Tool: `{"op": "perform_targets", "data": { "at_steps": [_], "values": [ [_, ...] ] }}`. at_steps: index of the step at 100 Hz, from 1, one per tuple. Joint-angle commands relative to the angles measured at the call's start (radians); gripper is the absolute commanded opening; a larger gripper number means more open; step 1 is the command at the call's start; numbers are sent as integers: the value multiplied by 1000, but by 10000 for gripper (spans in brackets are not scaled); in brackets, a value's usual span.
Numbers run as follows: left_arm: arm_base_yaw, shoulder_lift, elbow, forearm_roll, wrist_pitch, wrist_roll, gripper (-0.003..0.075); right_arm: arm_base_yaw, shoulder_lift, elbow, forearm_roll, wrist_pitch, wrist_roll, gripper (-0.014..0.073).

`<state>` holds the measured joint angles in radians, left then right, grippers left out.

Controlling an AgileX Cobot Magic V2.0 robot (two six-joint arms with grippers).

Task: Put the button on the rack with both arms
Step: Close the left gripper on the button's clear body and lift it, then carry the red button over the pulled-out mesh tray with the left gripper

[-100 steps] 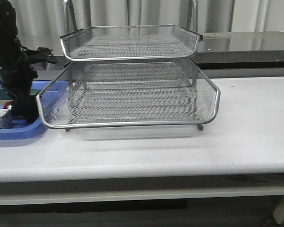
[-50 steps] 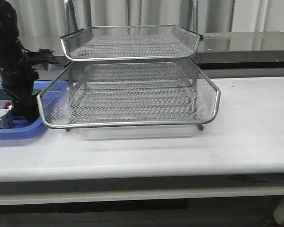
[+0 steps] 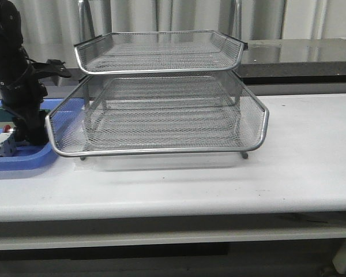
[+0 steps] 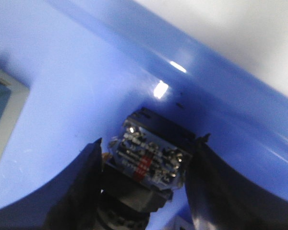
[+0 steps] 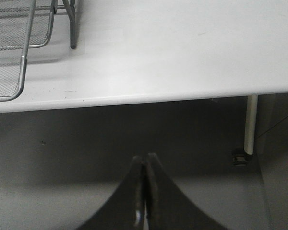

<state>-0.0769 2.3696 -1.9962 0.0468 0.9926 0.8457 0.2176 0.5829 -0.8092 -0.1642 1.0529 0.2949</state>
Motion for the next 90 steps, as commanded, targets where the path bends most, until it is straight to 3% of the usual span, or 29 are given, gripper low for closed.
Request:
{"op": "perform_targets", "data": {
  "at_steps": [1, 35, 90],
  "values": [
    [-3, -69, -71, -19, 30, -18, -13, -4, 4, -24, -21, -53, -1, -67],
    [-1, -94, -285, -54, 279, -37, -13, -4, 4, -24, -21, -53, -1, -67],
    [-3, -261, -260, -73, 282, -215, -13, -4, 4, -24, -21, -52, -1, -67]
  ]
}}
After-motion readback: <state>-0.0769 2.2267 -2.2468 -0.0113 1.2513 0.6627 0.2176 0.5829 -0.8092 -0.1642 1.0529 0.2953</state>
